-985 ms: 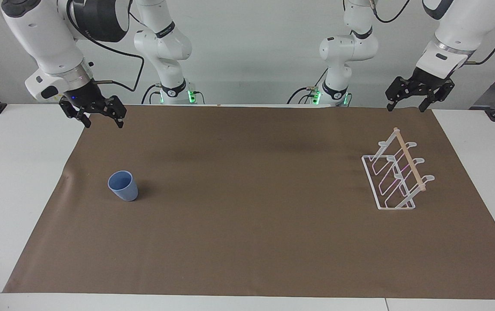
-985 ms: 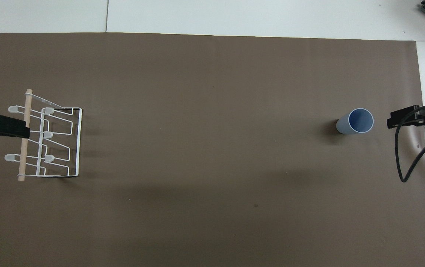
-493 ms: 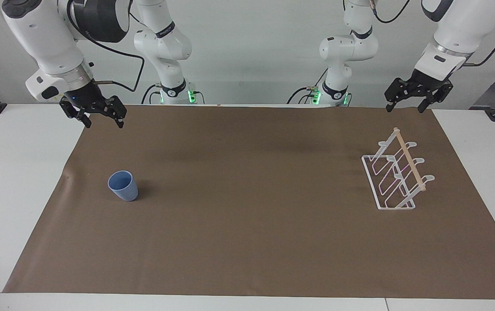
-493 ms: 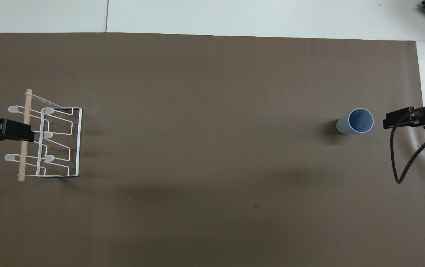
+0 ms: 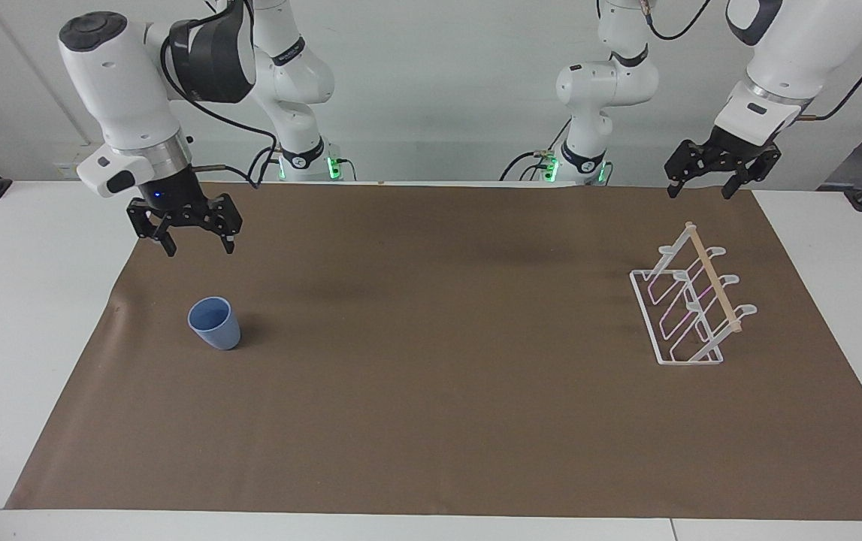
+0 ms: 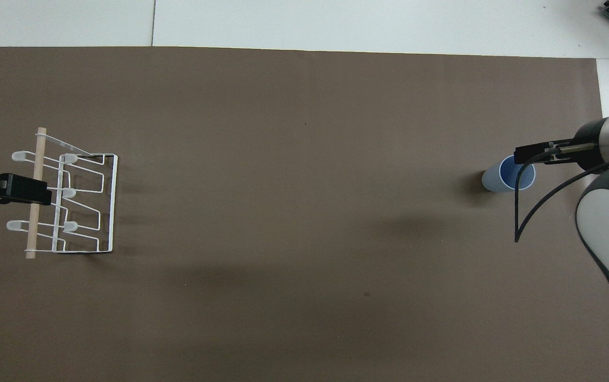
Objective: Hang cup on cup holder
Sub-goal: 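Lower the right gripper onto the blue cup rim and grasp it, then lift the cup with the right gripper while the left gripper approaches, then close the left gripper on the cup held by the right gripper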
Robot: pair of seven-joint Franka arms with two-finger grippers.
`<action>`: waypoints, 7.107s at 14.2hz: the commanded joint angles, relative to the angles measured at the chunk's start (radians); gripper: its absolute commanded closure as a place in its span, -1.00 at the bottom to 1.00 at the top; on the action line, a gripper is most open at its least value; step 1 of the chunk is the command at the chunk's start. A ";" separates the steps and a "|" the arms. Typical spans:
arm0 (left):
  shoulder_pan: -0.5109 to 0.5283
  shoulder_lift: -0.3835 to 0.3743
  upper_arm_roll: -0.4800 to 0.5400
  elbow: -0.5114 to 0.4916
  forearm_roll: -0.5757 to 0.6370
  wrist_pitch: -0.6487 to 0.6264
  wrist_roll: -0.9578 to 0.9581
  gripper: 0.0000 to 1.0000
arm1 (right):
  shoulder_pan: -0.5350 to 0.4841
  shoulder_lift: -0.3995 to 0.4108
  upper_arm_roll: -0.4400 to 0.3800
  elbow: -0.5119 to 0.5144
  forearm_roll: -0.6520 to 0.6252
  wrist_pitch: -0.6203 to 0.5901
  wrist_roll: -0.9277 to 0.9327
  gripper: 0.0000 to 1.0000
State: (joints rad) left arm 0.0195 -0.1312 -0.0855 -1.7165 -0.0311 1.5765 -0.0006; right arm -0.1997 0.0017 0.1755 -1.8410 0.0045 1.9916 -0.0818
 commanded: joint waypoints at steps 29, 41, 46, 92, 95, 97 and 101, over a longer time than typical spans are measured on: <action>0.000 -0.047 0.001 -0.064 0.011 0.034 0.013 -1.00 | -0.021 0.234 0.001 -0.205 -0.024 0.401 -0.052 1.00; 0.000 -0.053 0.001 -0.072 0.011 0.036 0.014 -1.00 | -0.006 0.182 0.013 -0.006 -0.026 0.089 -0.056 1.00; 0.008 -0.054 0.001 -0.078 0.011 0.020 0.004 -1.00 | -0.009 0.095 0.145 0.032 0.053 0.078 -0.061 1.00; -0.056 -0.226 -0.105 -0.423 -1.076 0.412 -1.444 -1.00 | 0.232 -0.011 0.453 0.055 1.072 0.418 0.356 1.00; -0.049 -0.231 -0.105 -0.434 -1.063 0.409 -1.428 -1.00 | 0.233 -0.016 0.453 0.048 1.072 0.418 0.356 1.00; -0.042 -0.231 -0.103 -0.440 -1.035 0.405 -1.424 -1.00 | 0.233 -0.014 0.453 0.048 1.072 0.418 0.356 1.00; -0.041 -0.246 -0.103 -0.469 -1.023 0.410 -1.401 -1.00 | 0.233 -0.014 0.453 0.048 1.071 0.418 0.358 1.00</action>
State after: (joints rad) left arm -0.0217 -0.3342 -0.1910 -2.1405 -1.0646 1.9677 -1.4146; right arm 0.0435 0.0200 0.6260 -1.7688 1.0431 2.4174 0.2663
